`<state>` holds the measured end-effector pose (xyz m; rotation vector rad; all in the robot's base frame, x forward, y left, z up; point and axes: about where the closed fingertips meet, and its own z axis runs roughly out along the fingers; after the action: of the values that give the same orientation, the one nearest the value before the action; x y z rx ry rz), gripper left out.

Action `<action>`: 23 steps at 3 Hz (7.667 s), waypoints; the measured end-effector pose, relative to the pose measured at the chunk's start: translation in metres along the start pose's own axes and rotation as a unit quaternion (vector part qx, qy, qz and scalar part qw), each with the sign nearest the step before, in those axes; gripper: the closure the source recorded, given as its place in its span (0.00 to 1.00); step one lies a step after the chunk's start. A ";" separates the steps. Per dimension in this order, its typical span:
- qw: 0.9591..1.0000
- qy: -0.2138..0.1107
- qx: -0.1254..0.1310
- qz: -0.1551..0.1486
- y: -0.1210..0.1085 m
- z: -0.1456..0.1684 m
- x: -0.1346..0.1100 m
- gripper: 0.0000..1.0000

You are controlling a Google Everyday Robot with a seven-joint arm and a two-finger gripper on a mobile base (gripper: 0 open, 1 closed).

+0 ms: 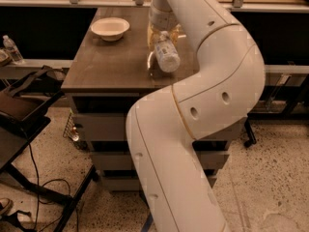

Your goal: Place blue plastic bottle upright

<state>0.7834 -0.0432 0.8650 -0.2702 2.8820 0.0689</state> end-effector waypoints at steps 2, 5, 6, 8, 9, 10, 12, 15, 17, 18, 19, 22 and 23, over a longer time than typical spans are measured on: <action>0.992 -0.124 -0.009 -0.026 -0.029 -0.096 -0.022 1.00; 0.921 -0.345 -0.034 -0.175 -0.021 -0.227 -0.021 1.00; 0.880 -0.422 -0.054 -0.212 -0.008 -0.246 0.009 1.00; 0.865 -0.438 -0.117 -0.217 -0.002 -0.170 0.038 1.00; 0.848 -0.457 -0.146 -0.223 -0.001 -0.157 0.039 1.00; 0.812 -0.486 -0.190 -0.260 0.005 -0.146 0.035 1.00; 0.752 -0.523 -0.249 -0.313 0.009 -0.136 0.018 1.00; 0.703 -0.536 -0.377 -0.279 0.033 -0.122 0.004 1.00; 0.663 -0.565 -0.384 -0.306 0.044 -0.111 0.009 1.00; 0.661 -0.569 -0.373 -0.316 0.051 -0.101 0.010 1.00; 0.662 -0.569 -0.373 -0.314 0.052 -0.099 0.010 1.00; 0.657 -0.570 -0.396 -0.296 0.049 -0.084 0.009 1.00; 0.660 -0.565 -0.401 -0.290 0.048 -0.080 0.007 1.00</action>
Offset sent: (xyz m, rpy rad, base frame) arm -0.0658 -0.0409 0.1036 0.0871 -0.3533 0.0719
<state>0.7484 -0.0025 0.9414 -0.8861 1.2612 0.9892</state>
